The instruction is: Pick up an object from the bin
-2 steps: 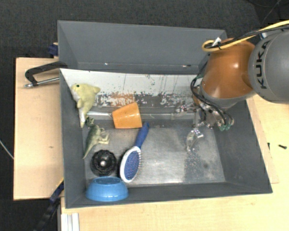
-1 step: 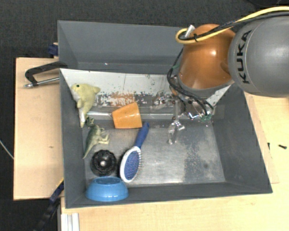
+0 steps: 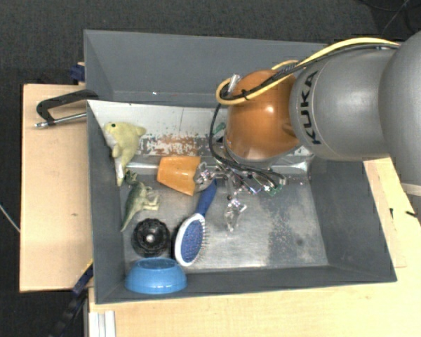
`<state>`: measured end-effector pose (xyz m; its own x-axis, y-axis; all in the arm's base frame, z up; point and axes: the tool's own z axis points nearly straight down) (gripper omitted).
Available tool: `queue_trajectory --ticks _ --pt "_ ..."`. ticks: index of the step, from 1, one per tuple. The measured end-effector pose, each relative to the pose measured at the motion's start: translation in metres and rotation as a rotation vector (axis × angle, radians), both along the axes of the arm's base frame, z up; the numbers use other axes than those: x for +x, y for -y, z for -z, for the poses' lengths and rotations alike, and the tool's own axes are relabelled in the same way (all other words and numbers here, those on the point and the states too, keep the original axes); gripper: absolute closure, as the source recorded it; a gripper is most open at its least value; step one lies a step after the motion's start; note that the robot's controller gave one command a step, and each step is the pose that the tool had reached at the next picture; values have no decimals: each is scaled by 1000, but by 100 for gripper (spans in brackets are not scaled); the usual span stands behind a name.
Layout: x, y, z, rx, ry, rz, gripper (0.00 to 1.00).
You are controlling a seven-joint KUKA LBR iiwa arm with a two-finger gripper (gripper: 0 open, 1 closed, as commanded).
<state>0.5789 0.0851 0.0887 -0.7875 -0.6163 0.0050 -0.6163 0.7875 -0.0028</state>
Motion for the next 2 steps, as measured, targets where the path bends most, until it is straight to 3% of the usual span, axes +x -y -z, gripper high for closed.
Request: queue_trajectory --ticks 1,2 --pt "-1 -3 6 7 5 0 100" --pt "-14 9 -122 8 16 -4 100"
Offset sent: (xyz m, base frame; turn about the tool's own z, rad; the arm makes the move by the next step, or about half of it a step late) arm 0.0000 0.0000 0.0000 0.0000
